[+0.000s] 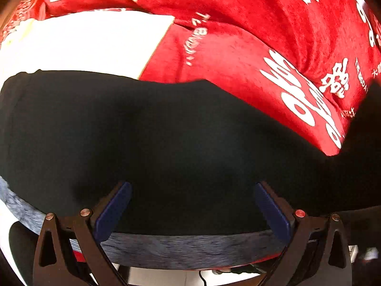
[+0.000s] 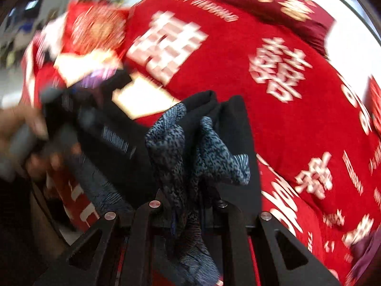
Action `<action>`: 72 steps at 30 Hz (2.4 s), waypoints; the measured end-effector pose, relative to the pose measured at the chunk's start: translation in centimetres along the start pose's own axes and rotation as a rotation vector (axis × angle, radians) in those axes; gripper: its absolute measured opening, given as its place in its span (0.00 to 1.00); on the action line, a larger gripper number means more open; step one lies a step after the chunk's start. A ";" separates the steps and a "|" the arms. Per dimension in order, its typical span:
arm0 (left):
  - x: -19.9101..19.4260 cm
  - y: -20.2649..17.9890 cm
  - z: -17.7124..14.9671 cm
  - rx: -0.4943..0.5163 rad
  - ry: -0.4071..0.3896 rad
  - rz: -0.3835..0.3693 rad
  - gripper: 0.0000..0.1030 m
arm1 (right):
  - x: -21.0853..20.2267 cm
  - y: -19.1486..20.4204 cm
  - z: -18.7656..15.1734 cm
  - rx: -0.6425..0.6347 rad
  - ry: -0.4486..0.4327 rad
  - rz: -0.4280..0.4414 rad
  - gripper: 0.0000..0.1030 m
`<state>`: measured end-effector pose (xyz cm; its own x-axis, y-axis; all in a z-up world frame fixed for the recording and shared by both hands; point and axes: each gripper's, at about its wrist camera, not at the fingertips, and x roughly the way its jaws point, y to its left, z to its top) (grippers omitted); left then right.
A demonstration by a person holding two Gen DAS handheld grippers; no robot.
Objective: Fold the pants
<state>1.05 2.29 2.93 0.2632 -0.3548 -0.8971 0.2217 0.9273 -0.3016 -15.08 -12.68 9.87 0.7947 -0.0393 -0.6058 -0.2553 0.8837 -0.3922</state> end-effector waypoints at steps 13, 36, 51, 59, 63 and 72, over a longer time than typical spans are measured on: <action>-1.5 3.2 1.2 -0.008 -0.045 -0.047 1.00 | 6.3 9.7 -1.7 -0.304 0.100 0.010 0.15; -2.9 -5.8 -0.6 0.229 -0.030 -0.167 1.00 | -0.2 -2.0 -9.4 0.323 0.202 0.254 0.79; -0.8 -7.4 -3.7 0.322 0.000 -0.024 1.00 | 0.6 -10.6 -10.1 0.650 0.130 0.354 0.79; 1.2 -7.8 -4.5 0.341 0.025 0.011 1.00 | 8.9 -14.4 -7.2 0.685 0.205 0.379 0.78; 1.6 -7.8 -4.3 0.344 0.018 0.012 1.00 | 11.4 -13.6 -7.4 0.652 0.250 0.355 0.79; 1.7 -7.9 -4.2 0.345 0.021 0.016 1.00 | 5.4 -10.5 -6.7 0.512 0.264 0.215 0.80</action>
<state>-4.23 -5.13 2.39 0.2510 -0.3345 -0.9083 0.5230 0.8365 -0.1636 -11.81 -25.29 6.07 0.5748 0.1078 -0.8112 -0.0456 0.9940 0.0999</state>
